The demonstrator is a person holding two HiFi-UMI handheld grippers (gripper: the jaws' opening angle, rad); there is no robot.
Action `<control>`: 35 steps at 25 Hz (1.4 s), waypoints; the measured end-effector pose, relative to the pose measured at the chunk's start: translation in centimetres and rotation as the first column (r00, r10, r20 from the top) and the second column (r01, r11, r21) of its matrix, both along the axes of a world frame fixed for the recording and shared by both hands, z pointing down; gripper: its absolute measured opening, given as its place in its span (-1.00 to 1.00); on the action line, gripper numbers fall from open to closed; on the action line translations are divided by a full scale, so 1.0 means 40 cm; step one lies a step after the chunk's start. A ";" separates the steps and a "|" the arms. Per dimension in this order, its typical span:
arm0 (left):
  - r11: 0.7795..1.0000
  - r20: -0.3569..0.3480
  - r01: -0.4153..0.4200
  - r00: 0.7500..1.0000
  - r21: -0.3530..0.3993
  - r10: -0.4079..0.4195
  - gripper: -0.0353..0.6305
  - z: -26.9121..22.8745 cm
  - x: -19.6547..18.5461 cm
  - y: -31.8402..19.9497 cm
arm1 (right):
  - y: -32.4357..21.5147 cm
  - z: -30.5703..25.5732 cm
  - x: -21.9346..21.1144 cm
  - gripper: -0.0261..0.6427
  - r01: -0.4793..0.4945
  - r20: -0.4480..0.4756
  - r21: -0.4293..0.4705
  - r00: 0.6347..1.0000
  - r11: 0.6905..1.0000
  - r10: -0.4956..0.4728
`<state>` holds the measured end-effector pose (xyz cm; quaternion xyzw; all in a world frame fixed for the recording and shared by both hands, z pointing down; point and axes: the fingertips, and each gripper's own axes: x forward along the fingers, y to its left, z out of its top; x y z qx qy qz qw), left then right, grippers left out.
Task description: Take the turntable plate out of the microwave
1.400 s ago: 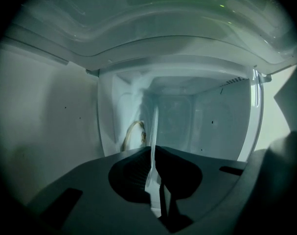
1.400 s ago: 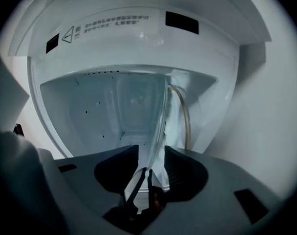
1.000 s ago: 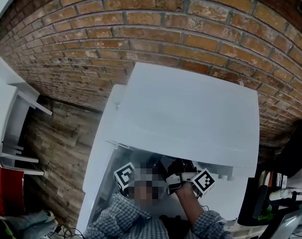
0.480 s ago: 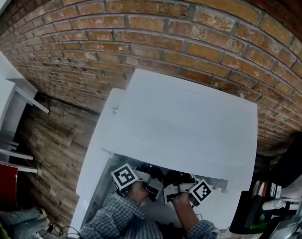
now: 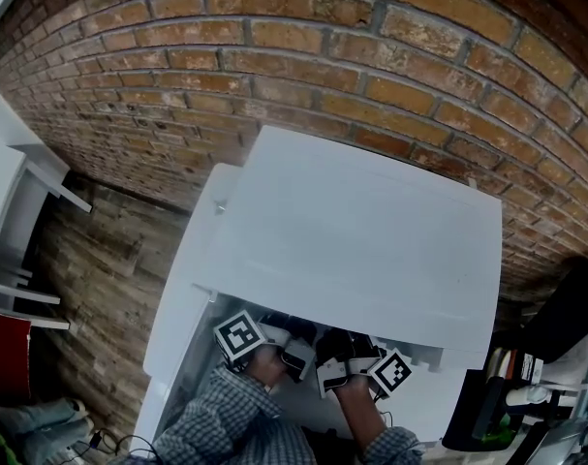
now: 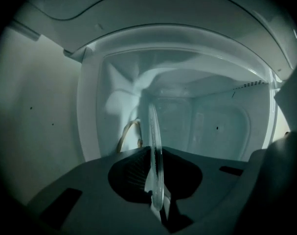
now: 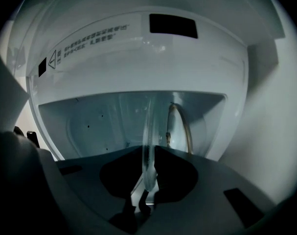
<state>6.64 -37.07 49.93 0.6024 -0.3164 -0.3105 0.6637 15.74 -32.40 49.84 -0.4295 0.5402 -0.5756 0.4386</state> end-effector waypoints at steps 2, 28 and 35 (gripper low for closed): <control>1.000 -0.024 0.010 1.000 0.009 -0.010 -0.80 -0.006 -0.002 0.008 | 0.007 -0.005 0.000 -0.77 0.009 -0.013 0.004 1.000 1.000 -0.009; 0.997 -0.121 0.027 0.993 0.071 -0.018 -0.80 -0.106 -0.068 0.228 | 0.222 -0.094 -0.070 -0.75 -0.001 -0.066 0.102 0.998 0.995 0.008; 0.998 -0.111 0.014 0.994 0.057 -0.008 -0.80 -0.092 -0.088 0.279 | 0.272 -0.091 -0.087 -0.74 -0.005 -0.077 0.119 0.997 0.993 0.014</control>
